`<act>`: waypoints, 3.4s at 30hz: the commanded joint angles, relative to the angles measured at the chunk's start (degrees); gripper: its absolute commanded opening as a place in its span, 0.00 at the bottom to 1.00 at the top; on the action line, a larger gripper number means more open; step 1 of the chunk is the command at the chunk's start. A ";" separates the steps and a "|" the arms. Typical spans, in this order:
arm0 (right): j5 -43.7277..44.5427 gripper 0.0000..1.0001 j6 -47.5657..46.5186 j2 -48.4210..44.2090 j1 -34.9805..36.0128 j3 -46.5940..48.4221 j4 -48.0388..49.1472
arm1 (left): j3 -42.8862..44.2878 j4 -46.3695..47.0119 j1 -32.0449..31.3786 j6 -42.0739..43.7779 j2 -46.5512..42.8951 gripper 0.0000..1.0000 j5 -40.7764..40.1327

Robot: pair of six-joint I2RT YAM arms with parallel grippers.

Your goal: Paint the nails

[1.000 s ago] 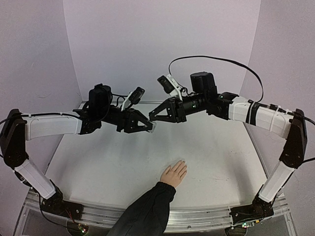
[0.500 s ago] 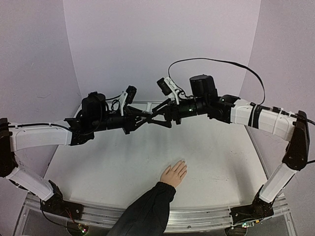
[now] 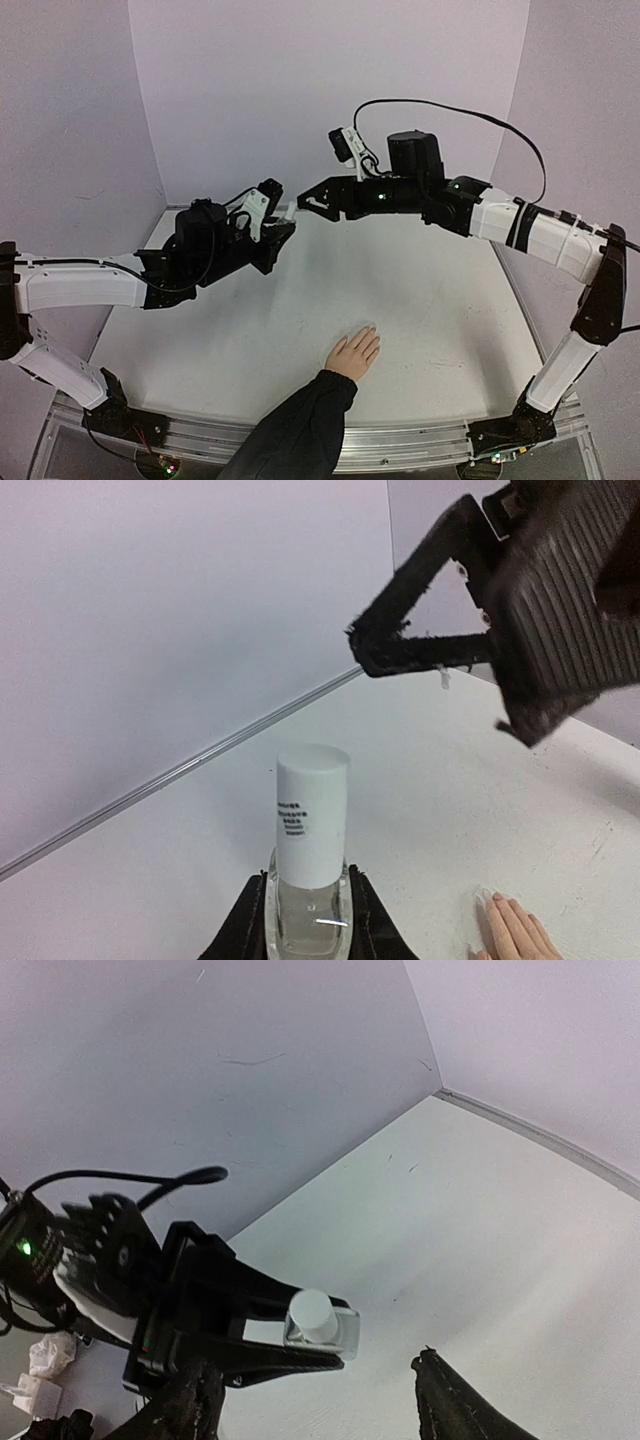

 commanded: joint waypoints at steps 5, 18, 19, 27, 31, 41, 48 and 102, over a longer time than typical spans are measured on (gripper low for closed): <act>1.97 0.59 4.60 5.74 1.52 7.30 -0.06 | 3.38 1.25 -1.45 2.89 1.97 0.00 -3.33; -2.06 0.32 4.31 8.77 1.63 8.50 -0.09 | 3.89 1.17 -1.72 2.19 2.16 0.00 -1.82; -2.59 0.31 4.30 8.97 1.58 8.57 -0.09 | 4.08 1.12 -1.72 2.08 2.12 0.00 -0.96; -6.33 0.00 0.37 8.17 1.59 8.36 -0.09 | 2.80 1.17 -0.44 -0.55 -0.21 0.00 8.69; -21.01 0.00 -11.94 5.18 1.60 4.88 -0.18 | 1.56 2.22 8.81 -10.25 -2.26 0.00 36.59; -48.88 0.00 -23.90 2.21 1.62 0.77 -5.98 | 10.62 6.61 16.55 -29.45 4.48 0.00 90.95; -27.88 0.49 -17.16 0.51 1.55 2.44 -5.40 | 4.61 5.70 16.27 -20.52 -0.58 0.00 65.00; -56.28 0.00 -19.35 5.20 1.29 -1.97 1.37 | 5.67 13.55 18.21 -31.60 1.41 0.00 86.30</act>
